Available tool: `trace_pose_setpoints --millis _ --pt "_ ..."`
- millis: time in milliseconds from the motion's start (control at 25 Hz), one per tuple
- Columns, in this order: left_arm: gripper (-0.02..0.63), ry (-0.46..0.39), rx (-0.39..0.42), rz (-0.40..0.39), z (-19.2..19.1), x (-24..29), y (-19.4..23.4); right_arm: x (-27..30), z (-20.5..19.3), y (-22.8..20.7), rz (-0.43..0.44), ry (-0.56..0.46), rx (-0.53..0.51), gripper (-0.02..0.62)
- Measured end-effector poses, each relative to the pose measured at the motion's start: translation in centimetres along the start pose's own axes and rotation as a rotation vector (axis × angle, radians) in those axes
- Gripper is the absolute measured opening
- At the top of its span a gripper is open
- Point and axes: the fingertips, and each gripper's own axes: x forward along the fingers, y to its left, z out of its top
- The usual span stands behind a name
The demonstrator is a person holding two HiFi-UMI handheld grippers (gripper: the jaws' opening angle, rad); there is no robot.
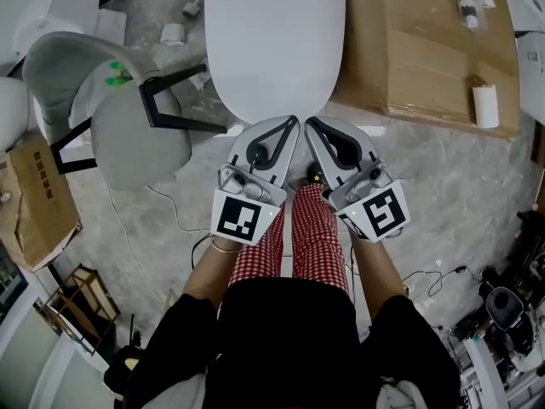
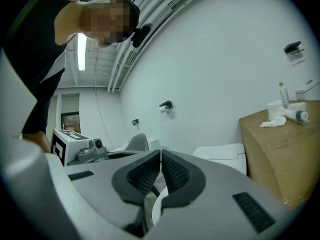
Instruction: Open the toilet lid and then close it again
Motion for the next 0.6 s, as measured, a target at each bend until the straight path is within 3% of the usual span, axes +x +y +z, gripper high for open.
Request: trace_pose_setpoints --millis 600 --pt "0.003 0.095 -0.078 0.039 -8.0 -0.5 0.3 0.4 -7.4 -1.4 -0.03 0.065 0.018 0.02"
